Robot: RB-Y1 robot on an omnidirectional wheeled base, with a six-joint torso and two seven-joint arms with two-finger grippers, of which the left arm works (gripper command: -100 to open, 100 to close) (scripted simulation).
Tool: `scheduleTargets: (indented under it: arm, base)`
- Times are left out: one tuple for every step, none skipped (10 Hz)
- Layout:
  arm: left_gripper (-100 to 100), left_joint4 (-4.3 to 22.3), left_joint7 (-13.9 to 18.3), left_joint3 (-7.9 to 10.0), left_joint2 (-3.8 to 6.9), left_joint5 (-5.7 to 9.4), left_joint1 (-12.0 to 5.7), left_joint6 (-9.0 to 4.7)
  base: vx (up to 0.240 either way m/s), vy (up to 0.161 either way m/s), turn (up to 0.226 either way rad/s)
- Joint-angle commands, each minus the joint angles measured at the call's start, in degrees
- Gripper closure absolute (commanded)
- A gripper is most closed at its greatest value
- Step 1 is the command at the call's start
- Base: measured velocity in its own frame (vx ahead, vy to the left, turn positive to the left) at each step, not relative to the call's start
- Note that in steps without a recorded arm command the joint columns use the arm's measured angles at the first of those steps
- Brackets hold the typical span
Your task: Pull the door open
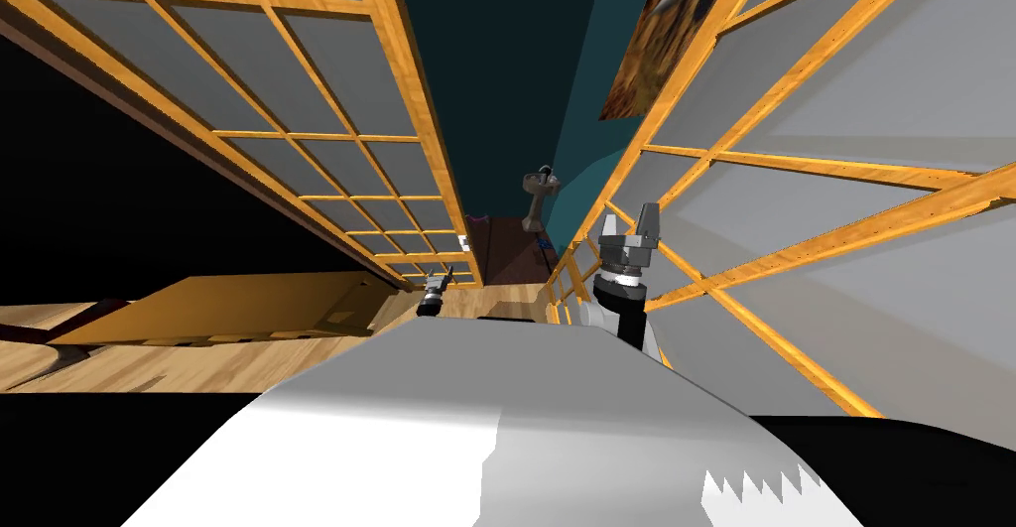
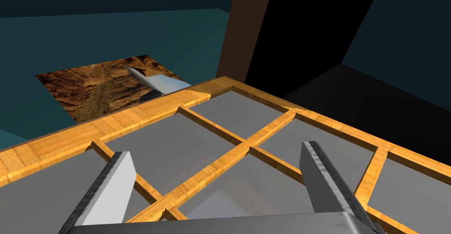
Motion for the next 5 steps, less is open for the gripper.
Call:
scheduleTargets:
  arm:
    - [-100, 1.81, -2.06, 0.34, -0.38, -0.54, -0.42, -0.43]
    - [-100, 2.49, -2.69, 0.47, -0.47, -0.71, -0.58, -0.61]
    - [-100, 3.85, -3.94, 0.73, -0.64, -1.04, -0.91, -0.97]
    - [-100, 5.06, -5.04, 0.96, -0.8, -1.33, -1.2, -1.29]
    - [-100, 5.53, -5.48, 1.05, -0.87, -1.44, -1.31, -1.42]
  base:
    - [0.121, 0.003, -0.071]
    - [0.116, 0.011, -0.052]
    - [0.103, 0.017, -0.066]
    - [0.142, 0.023, -0.063]
    - [0.116, -0.003, -0.038]
